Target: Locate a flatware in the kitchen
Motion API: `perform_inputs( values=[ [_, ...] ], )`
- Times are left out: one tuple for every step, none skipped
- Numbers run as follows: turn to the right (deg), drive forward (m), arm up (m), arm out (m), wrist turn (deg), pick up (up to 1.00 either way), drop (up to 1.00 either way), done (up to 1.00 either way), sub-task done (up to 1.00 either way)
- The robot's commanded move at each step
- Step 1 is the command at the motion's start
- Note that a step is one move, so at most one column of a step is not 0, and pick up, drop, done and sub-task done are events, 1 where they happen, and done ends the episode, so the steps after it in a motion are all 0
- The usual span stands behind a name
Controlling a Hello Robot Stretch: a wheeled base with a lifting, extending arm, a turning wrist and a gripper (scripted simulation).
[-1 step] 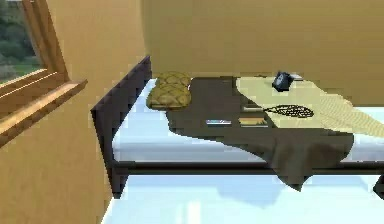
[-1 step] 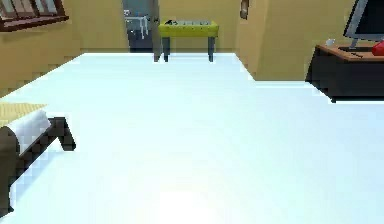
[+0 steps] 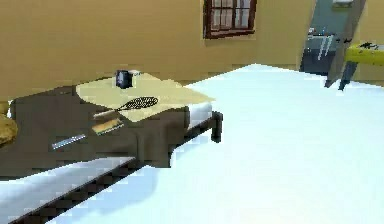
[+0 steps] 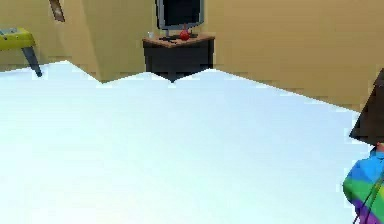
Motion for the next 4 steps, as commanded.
perform_inputs(
  values=[
    [27.0, 0.00, 0.00, 0.00, 0.0, 0.00, 0.00, 0.00, 0.00],
    [0.0, 1.00, 0.00, 0.00, 0.0, 0.00, 0.00, 0.00, 0.00],
    [0.0, 1.00, 0.00, 0.00, 0.0, 0.00, 0.00, 0.00, 0.00],
    [0.0, 1.00, 0.00, 0.00, 0.0, 0.00, 0.00, 0.00, 0.00]
  ],
)
